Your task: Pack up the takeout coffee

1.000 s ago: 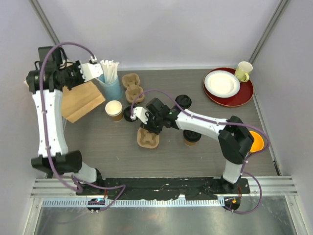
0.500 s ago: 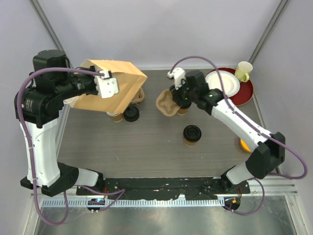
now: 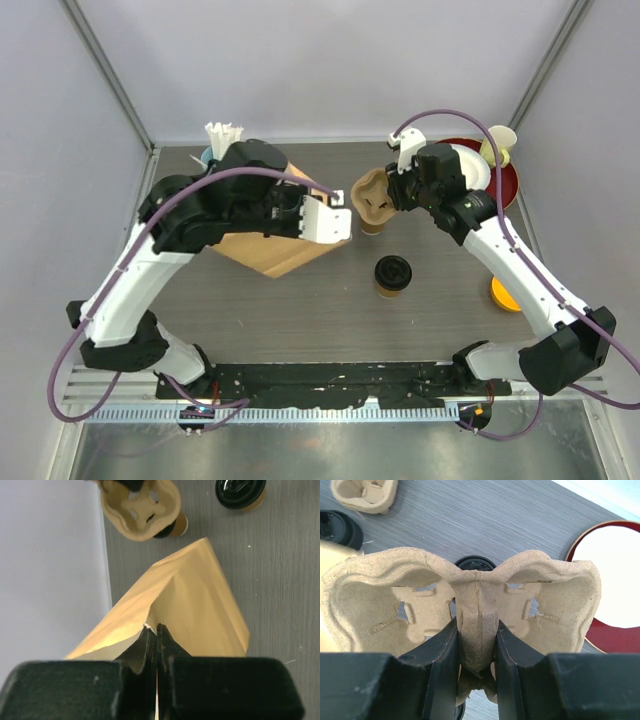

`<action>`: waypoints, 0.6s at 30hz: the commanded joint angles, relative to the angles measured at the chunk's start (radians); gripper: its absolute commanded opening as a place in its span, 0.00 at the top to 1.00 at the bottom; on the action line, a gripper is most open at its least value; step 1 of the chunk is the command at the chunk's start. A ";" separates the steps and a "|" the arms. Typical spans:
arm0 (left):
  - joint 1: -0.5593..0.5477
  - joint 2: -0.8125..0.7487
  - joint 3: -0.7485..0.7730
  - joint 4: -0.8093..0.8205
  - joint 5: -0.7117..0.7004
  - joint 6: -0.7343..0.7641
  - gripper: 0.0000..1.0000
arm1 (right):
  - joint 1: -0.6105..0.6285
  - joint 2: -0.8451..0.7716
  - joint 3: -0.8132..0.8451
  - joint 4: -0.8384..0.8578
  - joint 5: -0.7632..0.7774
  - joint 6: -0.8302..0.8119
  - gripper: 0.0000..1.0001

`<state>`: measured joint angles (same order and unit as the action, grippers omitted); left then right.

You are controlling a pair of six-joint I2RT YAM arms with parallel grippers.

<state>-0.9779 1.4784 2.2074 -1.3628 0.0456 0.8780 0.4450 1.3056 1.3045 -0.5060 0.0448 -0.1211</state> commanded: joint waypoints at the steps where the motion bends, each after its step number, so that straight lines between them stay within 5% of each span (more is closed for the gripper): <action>1: -0.010 0.034 0.038 -0.297 -0.178 -0.177 1.00 | -0.025 -0.035 -0.007 0.020 0.024 0.018 0.75; 18: -0.012 0.125 -0.153 -0.298 -0.021 -0.290 1.00 | -0.031 -0.023 -0.014 0.014 0.007 0.011 0.76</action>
<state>-0.9848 1.5822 2.0537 -1.3624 -0.0380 0.6151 0.4164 1.3056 1.2877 -0.5106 0.0528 -0.1200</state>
